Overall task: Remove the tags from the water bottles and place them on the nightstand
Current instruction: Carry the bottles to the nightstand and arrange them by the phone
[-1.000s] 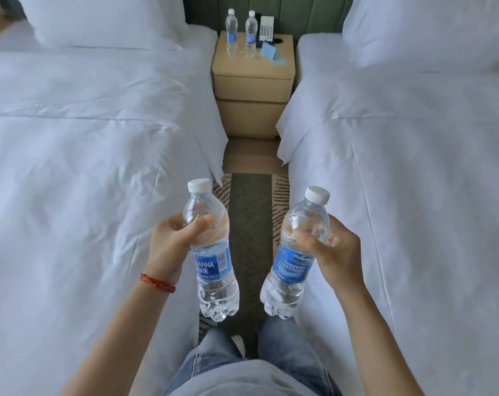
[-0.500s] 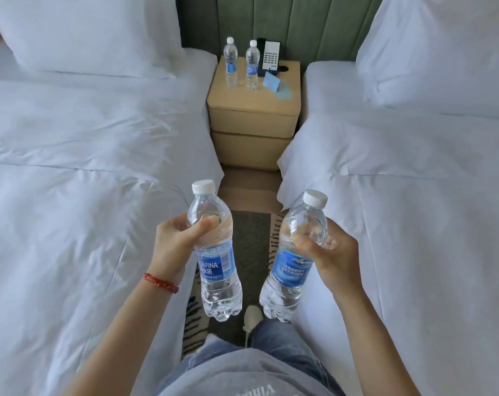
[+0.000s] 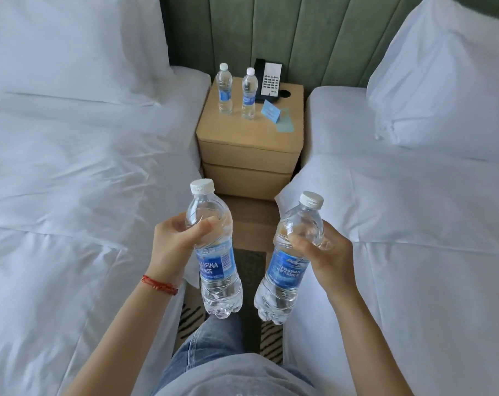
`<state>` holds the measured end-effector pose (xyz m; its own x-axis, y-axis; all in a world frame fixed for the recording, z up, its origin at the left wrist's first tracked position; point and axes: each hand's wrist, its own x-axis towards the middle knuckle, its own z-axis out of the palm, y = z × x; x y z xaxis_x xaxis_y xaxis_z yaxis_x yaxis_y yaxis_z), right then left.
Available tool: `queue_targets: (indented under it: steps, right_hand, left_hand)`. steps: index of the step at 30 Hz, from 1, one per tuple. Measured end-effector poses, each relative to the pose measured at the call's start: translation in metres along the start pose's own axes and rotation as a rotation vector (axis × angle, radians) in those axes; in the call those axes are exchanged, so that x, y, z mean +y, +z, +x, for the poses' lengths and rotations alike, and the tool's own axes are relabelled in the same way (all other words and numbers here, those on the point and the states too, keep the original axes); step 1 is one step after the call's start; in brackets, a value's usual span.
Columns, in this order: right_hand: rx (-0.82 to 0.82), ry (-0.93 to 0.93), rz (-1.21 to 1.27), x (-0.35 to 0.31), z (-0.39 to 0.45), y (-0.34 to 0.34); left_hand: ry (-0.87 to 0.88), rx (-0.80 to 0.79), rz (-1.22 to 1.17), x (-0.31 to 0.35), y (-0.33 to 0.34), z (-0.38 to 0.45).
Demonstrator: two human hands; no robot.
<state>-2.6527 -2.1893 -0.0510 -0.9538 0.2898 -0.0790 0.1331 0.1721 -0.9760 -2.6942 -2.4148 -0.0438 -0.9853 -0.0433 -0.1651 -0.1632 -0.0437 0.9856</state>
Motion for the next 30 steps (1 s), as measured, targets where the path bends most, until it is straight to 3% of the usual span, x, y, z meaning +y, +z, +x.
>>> queue_targets:
  steps: [11,18,30]
  right_hand:
    - [0.033,0.015,-0.063,-0.033,0.230,0.049]
    - [0.056,0.041,-0.023,-0.035,0.336,0.056]
    - [-0.113,0.052,-0.050,-0.028,0.505,0.065]
  left_hand:
    - [0.030,-0.065,0.018,0.045,0.030,0.238]
    - [0.035,-0.067,0.043,0.054,0.054,0.340]
    - [-0.022,0.081,0.113,0.037,0.097,0.475]
